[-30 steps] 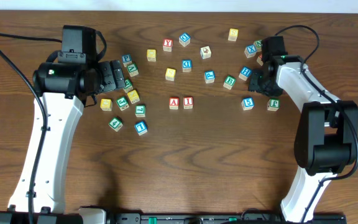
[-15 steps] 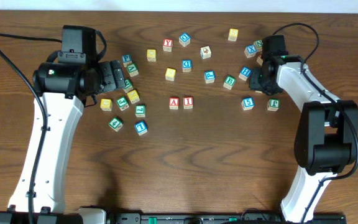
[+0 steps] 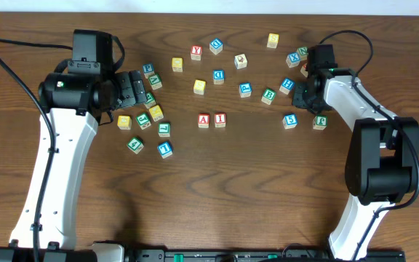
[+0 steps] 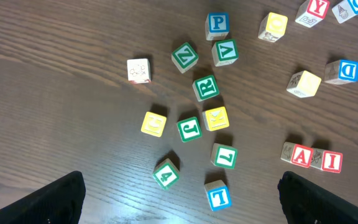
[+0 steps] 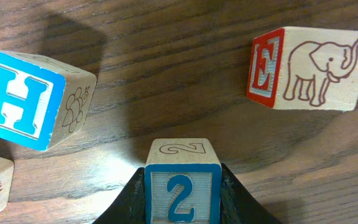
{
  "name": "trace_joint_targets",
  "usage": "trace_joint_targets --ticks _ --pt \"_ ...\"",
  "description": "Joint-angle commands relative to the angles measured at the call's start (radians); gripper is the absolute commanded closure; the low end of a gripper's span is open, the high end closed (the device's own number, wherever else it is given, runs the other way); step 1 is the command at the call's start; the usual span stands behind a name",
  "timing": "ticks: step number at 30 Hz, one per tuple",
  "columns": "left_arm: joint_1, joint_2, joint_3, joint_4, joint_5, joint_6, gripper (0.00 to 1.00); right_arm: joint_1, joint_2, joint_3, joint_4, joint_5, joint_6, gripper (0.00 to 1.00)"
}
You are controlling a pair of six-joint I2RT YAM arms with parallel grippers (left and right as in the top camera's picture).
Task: Spell out AI2
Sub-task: 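Lift the '2' block and carry it left toward the 'I' block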
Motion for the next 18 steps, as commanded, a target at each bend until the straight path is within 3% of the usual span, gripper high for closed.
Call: trace_joint_targets --ticks 1,8,18 --pt "0.004 -0.005 0.022 -0.006 -0.013 -0.005 0.02 -0.003 0.008 -0.011 0.007 0.022 -0.014 0.79" --pt "0.004 -0.005 0.022 -0.006 -0.013 -0.005 0.02 -0.003 -0.002 0.003 -0.007 0.021 -0.013 0.9" --pt "0.004 -0.005 0.022 -0.006 -0.013 -0.005 0.02 -0.003 -0.191 0.003 -0.098 -0.032 -0.013 0.84"
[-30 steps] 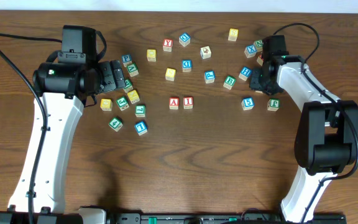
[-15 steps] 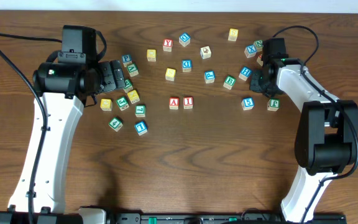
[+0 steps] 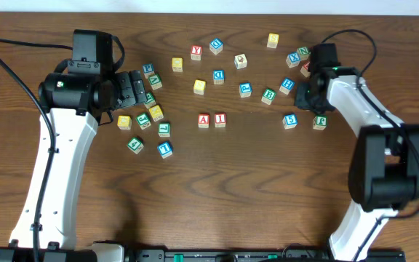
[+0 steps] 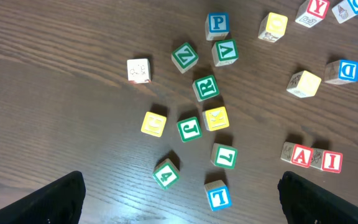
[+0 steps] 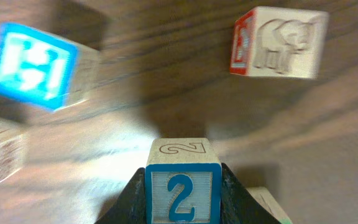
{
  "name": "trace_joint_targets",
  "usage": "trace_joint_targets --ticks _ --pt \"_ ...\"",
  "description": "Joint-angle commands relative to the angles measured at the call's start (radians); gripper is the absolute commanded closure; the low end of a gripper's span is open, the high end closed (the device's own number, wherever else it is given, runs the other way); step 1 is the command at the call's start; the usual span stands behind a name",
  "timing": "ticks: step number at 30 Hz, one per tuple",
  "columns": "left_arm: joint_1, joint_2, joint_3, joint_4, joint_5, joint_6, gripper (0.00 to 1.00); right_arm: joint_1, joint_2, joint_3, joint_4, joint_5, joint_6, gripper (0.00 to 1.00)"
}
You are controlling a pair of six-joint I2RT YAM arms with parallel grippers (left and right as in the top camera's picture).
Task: Spell out AI2
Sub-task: 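Lift the '2' block and carry it left toward the 'I' block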
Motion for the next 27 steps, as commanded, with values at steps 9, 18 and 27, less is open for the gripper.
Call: trace_joint_targets --ticks 9,18,27 --pt "0.004 -0.005 0.022 -0.006 -0.013 -0.005 0.02 0.033 -0.285 0.003 -0.118 -0.231 -0.005 0.87" --pt "0.004 -0.005 0.022 -0.006 -0.013 -0.005 0.02 0.166 -0.262 -0.017 -0.215 -0.255 0.037 0.88" --pt "0.004 -0.005 0.022 -0.006 -0.013 -0.005 0.02 0.309 -0.216 -0.017 -0.19 -0.249 0.077 0.87"
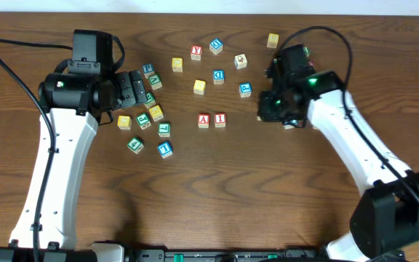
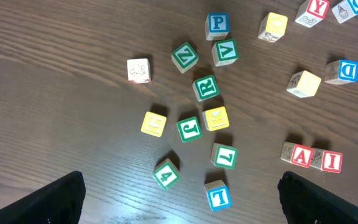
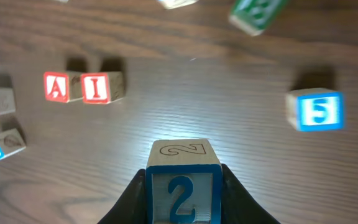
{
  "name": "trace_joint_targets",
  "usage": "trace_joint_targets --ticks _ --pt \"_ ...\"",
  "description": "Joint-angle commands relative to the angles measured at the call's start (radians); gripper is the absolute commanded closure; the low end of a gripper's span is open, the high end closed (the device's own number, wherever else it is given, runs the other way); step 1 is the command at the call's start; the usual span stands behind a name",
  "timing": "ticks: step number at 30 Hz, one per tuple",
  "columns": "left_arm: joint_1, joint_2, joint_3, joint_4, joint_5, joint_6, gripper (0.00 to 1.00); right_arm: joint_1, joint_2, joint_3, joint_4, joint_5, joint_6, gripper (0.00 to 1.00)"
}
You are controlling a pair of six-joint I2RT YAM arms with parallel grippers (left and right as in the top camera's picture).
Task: Spell out AI2
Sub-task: 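Lift the '2' block and carry it left toward the 'I' block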
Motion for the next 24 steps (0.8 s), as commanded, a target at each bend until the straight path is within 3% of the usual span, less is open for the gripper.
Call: trace_joint_targets --ticks 1,13,24 --pt "0.004 -0.005 0.022 -0.006 -0.013 -0.005 0.02 0.044 0.033 -0.01 0.021 -0.004 0.026 0.87" --pt "0.004 -0.005 0.022 -0.006 -0.013 -0.005 0.02 0.13 0.245 -0.01 0.192 0.064 0.026 0.86" --pt "0.004 -0.005 0.022 -0.006 -0.013 -0.005 0.02 0.13 0.328 -0.01 0.235 0.1 0.014 0.86"
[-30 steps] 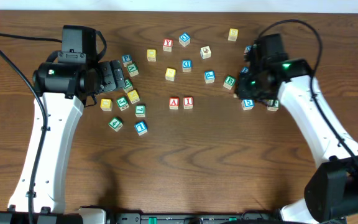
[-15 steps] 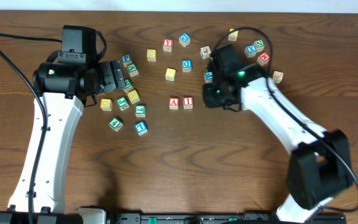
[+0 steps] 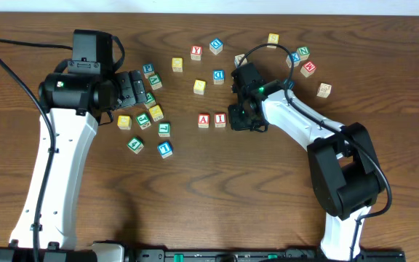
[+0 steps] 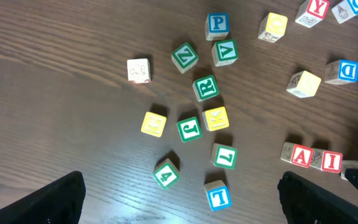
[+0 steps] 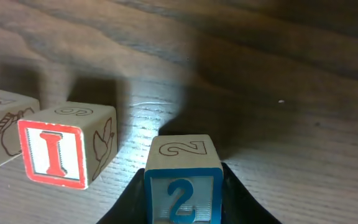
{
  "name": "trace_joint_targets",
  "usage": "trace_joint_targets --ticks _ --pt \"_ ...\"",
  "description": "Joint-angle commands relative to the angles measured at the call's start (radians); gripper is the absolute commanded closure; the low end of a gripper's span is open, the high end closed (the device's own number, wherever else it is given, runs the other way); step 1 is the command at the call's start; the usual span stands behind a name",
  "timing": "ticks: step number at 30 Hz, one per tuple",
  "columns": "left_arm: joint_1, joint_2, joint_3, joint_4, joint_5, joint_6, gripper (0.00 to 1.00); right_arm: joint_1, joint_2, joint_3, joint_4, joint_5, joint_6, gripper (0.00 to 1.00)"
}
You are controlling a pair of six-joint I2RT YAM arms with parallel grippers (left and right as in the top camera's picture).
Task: Spell out AI2
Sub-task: 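Lift the '2' block and carry it left toward the 'I' block, then lower the '2' block right of the 'I' block and open the right gripper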
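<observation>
A red A block (image 3: 204, 121) and a red I block (image 3: 220, 120) stand side by side at mid table. My right gripper (image 3: 240, 118) is shut on the blue 2 block (image 5: 182, 158). It holds the block low, just right of the I block (image 5: 58, 152), with a small gap between them. Whether the 2 block touches the table cannot be told. My left gripper (image 3: 132, 89) hangs open over the left cluster. Its dark fingers (image 4: 42, 202) show with nothing between them.
Loose blocks lie at the left: P (image 4: 217, 23), R (image 4: 205, 88), L (image 4: 224, 155), 4 (image 4: 166, 173), T (image 4: 218, 196) and others. More lie behind the row, such as D (image 3: 218, 76) and a yellow block (image 3: 200, 86). A few sit at the far right (image 3: 308, 68).
My right gripper, still shut on the 2 block, has moved left and down, from high over the table right of the row to just beside the I block. The left arm has not moved.
My right gripper was shut on the 2 block among the far-right blocks, near H and E. Then it held the block higher over that spot, then high over mid table with A and I in view, and now low beside I.
</observation>
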Motion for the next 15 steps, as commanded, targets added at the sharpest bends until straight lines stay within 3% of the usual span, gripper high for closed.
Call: trace_joint_targets --ticks 1,4,10,15 --pt "0.004 -0.005 0.022 -0.006 -0.013 -0.005 0.02 0.005 0.024 -0.006 0.011 0.034 -0.001 0.86" --pt "0.004 -0.005 0.022 -0.006 -0.013 -0.005 0.02 0.005 0.024 -0.006 0.02 0.03 0.0 0.84" --pt "0.004 -0.005 0.022 -0.006 -0.013 -0.005 0.02 0.008 0.024 0.007 0.02 0.03 0.0 0.69" --pt "0.004 -0.005 0.022 -0.006 -0.013 -0.005 0.02 0.01 0.019 0.014 0.019 -0.001 -0.001 0.64"
